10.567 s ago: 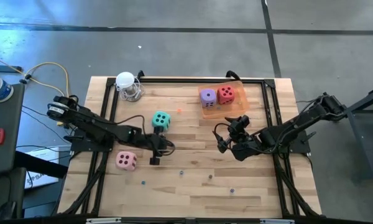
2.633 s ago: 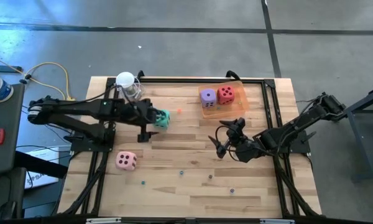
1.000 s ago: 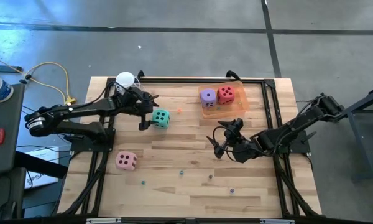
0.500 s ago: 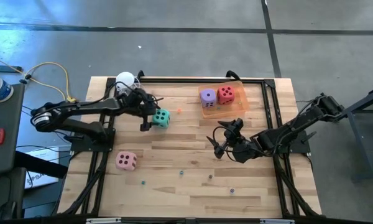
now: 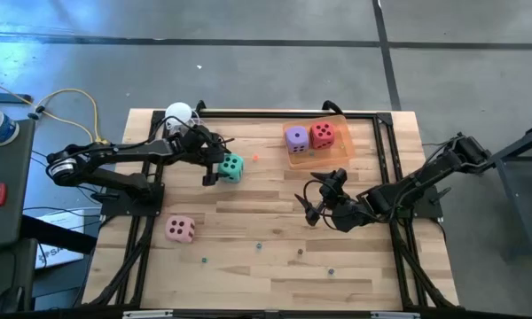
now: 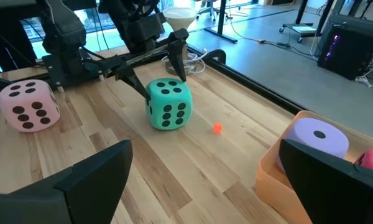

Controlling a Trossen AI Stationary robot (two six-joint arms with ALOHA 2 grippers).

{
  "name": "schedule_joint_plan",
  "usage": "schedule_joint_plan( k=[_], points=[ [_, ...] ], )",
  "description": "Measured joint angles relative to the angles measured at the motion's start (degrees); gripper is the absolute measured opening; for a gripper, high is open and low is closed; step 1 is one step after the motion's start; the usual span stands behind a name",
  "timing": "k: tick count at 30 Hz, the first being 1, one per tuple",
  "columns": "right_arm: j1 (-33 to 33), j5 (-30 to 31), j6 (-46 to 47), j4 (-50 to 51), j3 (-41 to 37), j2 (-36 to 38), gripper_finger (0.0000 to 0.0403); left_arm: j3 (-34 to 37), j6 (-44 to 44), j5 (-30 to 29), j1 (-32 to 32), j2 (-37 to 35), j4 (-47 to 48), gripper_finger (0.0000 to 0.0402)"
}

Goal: Pick & Place Dice
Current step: Put the large light blue die into the the orange bin

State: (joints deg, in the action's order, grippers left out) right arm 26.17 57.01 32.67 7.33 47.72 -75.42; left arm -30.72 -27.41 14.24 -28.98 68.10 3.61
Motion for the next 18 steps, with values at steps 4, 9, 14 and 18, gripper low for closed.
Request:
schedule_joint_plan(
  k=[4, 9, 14, 18],
  points=[
    [0.0, -0.19, 0.0, 0.02, 0.0, 0.02, 0.0398, 0.0, -0.01, 0.0, 0.05, 0.0, -0.06, 0.0399],
    [0.0, -0.21, 0.0, 0.02, 0.0, 0.02, 0.0398, 0.0, 0.25, -0.01, 0.03, 0.0, -0.11, 0.0399],
    [0.0, -0.21, 0.02, 0.02, 0.0, 0.02, 0.0398, 0.02, 2.12, -0.02, 0.03, 0.0, -0.23, 0.0399],
    [0.0, -0.21, 0.03, 0.0, 0.0, 0.02, 0.0398, 0.04, 4.33, -0.02, 0.01, 0.0, -0.25, 0.0399]
  ],
)
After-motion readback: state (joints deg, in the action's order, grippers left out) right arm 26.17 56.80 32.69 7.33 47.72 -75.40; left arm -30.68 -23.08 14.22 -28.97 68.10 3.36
